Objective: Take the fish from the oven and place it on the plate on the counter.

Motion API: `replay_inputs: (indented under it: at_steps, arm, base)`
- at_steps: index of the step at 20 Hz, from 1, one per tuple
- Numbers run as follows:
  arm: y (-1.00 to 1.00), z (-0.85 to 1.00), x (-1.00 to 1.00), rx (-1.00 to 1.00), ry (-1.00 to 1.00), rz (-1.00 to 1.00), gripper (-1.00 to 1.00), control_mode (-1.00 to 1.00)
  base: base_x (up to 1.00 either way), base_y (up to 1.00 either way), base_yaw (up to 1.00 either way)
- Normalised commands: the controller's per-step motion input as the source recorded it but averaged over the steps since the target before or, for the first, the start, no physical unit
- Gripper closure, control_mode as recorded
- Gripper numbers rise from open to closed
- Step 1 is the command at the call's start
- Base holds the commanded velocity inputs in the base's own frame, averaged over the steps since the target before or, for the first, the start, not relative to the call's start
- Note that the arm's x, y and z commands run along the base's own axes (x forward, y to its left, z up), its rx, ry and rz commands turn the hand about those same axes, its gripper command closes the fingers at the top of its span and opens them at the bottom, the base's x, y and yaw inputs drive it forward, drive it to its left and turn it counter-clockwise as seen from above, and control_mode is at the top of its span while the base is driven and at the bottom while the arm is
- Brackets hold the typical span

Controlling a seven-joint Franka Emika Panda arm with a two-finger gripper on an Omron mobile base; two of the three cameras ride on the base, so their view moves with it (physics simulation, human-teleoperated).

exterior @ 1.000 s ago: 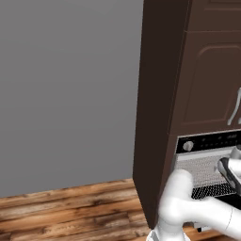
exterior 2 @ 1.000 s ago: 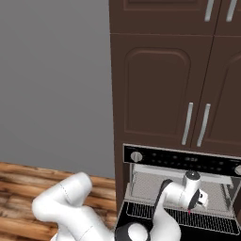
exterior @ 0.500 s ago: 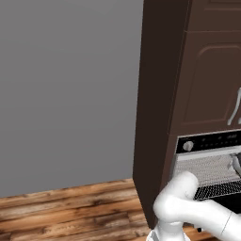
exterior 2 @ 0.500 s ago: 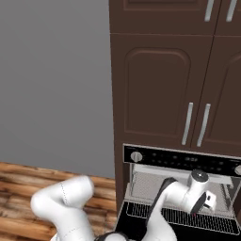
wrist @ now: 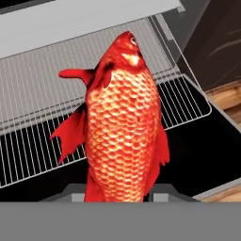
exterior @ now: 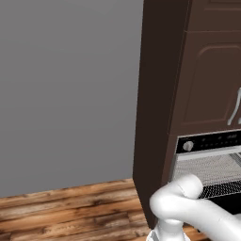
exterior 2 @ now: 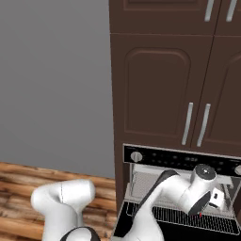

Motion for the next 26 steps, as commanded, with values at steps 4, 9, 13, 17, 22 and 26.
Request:
replay_inputs:
  at_steps: [4,9,13,17,22,26]
  arm:
    - [0.26,1.00,-0.40,0.00,0.00,0.08,1.00,-1.00]
    - [0.60,0.98,-0.36,0.00,-0.01,0.15,1.00,-1.00]
    - [0.95,0.61,-0.11,-0.03,0.00,0.17,1.00,-1.00]
    - [1.00,0.08,0.00,-0.03,0.00,0.13,1.00,-1.00]
    - [1.00,0.00,0.02,-0.01,0.00,0.09,1.00,-1.00]
    - [1.00,0.00,0.08,-0.02,0.00,0.03,1.00,-1.00]
  base:
    - [0.00,0.00,0.00]
    - [0.00,0.00,0.00]
    - [0.00,0.00,0.00]
    - [0.00,0.00,0.00]
    - [0.00,0.00,0.00]
    - [0.00,0.00,0.00]
